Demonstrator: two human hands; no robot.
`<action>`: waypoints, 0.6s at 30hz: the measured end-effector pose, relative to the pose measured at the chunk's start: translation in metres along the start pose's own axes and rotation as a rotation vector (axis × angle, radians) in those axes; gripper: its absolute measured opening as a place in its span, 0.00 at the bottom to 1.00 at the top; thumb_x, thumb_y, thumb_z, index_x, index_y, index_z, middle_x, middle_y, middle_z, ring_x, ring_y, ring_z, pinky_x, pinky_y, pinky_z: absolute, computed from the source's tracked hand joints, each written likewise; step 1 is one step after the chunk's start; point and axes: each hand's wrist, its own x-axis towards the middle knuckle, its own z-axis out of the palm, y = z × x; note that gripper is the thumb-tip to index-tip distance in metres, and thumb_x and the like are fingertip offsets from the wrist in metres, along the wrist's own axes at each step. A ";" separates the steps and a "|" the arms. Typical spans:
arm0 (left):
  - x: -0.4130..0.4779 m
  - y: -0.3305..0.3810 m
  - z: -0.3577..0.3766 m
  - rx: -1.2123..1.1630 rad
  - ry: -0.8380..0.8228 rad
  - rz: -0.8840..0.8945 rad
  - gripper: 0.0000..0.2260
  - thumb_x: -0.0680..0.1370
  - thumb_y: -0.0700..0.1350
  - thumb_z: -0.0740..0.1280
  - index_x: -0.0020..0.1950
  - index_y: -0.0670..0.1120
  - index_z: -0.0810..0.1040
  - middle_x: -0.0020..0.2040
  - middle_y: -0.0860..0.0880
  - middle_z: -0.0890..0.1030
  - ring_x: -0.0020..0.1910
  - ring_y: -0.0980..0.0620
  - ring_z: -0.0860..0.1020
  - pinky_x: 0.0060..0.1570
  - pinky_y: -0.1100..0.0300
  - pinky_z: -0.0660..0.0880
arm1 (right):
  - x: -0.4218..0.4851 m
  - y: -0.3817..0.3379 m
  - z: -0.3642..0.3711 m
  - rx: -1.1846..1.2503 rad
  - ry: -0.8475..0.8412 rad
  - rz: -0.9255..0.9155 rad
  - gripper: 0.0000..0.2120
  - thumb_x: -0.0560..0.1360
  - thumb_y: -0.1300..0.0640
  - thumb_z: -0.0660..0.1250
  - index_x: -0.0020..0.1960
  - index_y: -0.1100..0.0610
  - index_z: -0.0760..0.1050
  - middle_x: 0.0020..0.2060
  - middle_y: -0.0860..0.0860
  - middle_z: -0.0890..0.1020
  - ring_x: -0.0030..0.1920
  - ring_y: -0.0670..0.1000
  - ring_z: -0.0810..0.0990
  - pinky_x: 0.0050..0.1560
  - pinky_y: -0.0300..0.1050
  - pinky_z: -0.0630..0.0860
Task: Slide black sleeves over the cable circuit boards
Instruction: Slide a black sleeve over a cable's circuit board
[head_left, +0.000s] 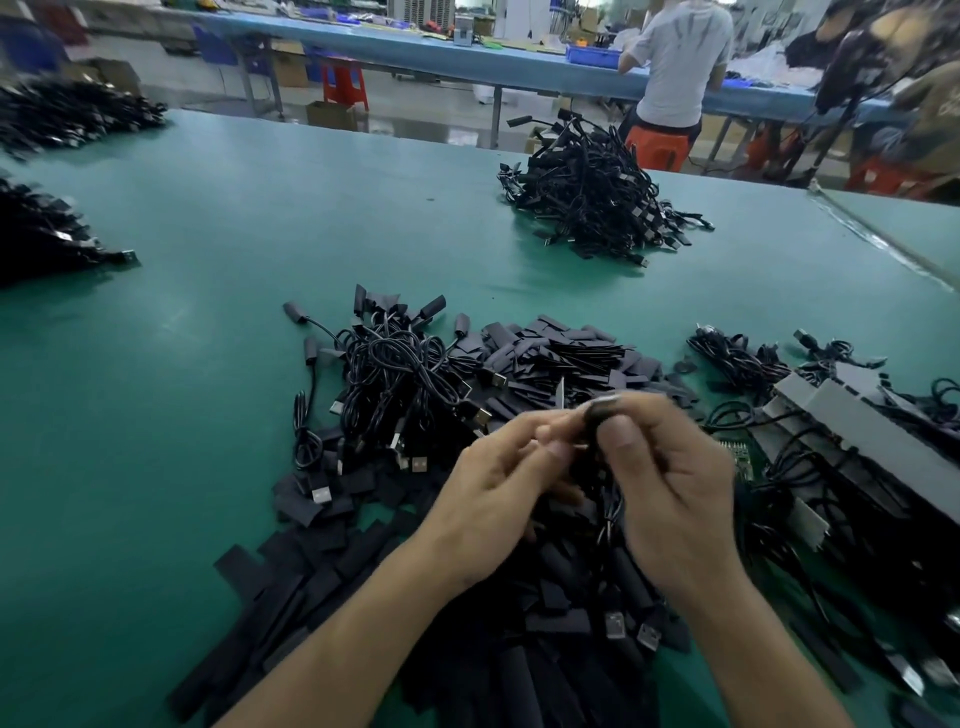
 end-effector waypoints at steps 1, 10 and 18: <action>0.000 0.002 -0.001 -0.033 0.000 0.004 0.13 0.80 0.53 0.60 0.57 0.52 0.82 0.48 0.52 0.83 0.46 0.53 0.82 0.47 0.50 0.79 | -0.001 -0.001 0.002 -0.005 -0.063 -0.006 0.12 0.81 0.51 0.62 0.50 0.58 0.80 0.46 0.49 0.85 0.47 0.51 0.84 0.47 0.46 0.80; 0.002 -0.004 -0.010 -0.178 0.145 -0.016 0.08 0.78 0.35 0.70 0.53 0.45 0.77 0.43 0.48 0.86 0.44 0.54 0.84 0.45 0.62 0.80 | -0.009 0.019 0.004 -0.246 0.135 0.272 0.08 0.79 0.52 0.66 0.42 0.48 0.79 0.33 0.45 0.81 0.32 0.44 0.78 0.33 0.36 0.72; 0.003 -0.001 -0.014 -0.234 0.085 -0.096 0.15 0.73 0.40 0.61 0.57 0.43 0.78 0.33 0.52 0.78 0.29 0.57 0.71 0.31 0.67 0.69 | -0.011 0.035 0.000 -0.543 -0.072 0.475 0.22 0.75 0.46 0.69 0.69 0.46 0.73 0.52 0.41 0.75 0.55 0.45 0.75 0.59 0.42 0.72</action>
